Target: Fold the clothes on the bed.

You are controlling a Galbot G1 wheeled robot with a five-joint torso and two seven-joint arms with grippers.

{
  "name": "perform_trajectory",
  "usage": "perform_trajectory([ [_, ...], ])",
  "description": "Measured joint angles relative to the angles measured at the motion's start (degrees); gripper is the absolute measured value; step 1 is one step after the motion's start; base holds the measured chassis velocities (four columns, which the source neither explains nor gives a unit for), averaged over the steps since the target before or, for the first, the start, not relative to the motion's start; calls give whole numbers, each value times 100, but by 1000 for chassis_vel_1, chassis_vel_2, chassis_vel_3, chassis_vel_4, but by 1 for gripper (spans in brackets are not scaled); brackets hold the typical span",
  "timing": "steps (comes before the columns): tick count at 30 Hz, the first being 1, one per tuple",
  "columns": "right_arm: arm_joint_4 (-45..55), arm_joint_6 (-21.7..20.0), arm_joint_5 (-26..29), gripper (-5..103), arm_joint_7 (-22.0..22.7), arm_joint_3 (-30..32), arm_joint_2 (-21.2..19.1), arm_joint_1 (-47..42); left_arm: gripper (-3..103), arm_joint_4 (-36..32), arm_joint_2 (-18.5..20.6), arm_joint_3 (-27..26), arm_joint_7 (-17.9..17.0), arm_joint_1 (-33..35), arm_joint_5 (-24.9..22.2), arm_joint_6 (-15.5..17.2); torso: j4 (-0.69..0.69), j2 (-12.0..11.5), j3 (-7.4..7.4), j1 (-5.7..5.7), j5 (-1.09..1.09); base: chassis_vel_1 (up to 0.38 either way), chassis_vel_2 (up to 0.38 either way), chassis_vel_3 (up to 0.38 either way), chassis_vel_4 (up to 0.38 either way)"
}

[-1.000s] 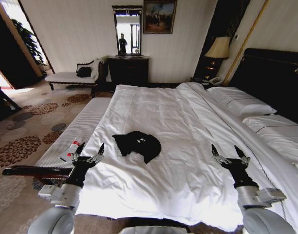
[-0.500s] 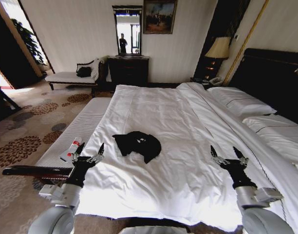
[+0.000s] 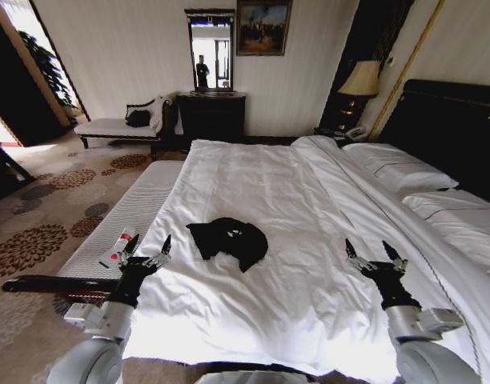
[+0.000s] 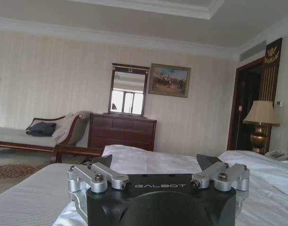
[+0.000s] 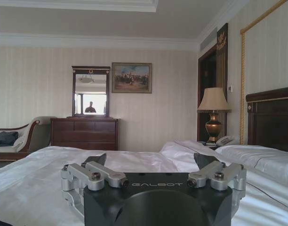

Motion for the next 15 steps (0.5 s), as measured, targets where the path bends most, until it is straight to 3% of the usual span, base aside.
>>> perform_trajectory([
  [10,-17,18,-40,100,65,-57,-7,15,100,70,134,-32,-74,-174,-16,50,0,1,-1,-2,0,0,0,0,0],
  [15,-87,77,-111,100,125,-186,-12,59,100,522,673,-154,-178,-828,-226,351,-1,1,0,-1,-1,0,0,0,0],
])
